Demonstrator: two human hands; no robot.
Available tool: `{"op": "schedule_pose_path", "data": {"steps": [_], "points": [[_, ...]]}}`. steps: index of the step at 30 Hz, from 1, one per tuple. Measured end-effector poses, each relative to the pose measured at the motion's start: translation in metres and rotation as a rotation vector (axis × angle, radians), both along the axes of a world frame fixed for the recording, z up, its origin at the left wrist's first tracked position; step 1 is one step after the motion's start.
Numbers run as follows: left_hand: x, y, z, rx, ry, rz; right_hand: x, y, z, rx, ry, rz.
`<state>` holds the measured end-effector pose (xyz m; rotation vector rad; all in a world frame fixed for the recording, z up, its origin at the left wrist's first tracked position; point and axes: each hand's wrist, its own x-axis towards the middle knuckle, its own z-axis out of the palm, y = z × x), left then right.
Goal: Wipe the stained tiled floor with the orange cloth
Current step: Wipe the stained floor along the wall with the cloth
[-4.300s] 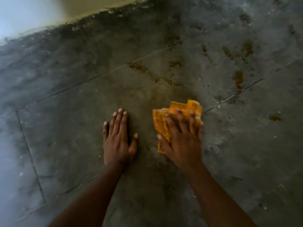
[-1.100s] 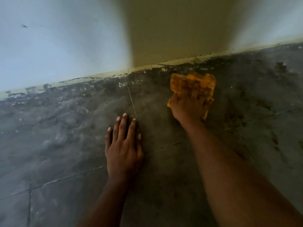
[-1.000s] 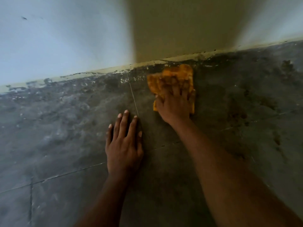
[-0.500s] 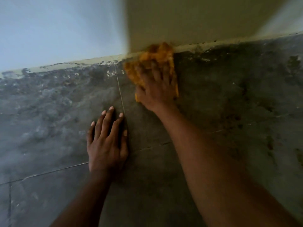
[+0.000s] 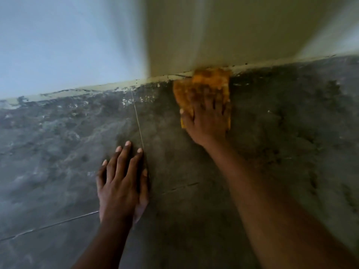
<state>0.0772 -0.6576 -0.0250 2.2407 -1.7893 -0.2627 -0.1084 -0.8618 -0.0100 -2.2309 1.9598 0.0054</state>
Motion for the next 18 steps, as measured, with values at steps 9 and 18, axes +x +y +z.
{"op": "schedule_pose_path", "data": {"steps": [9, 18], "points": [[0.002, 0.003, -0.005, -0.038, -0.048, -0.046, -0.064, 0.018, 0.001, 0.082, -0.092, -0.298], [-0.114, 0.040, 0.004, 0.146, -0.034, -0.228, -0.132, 0.110, -0.007, 0.115, -0.054, -0.294]]}}
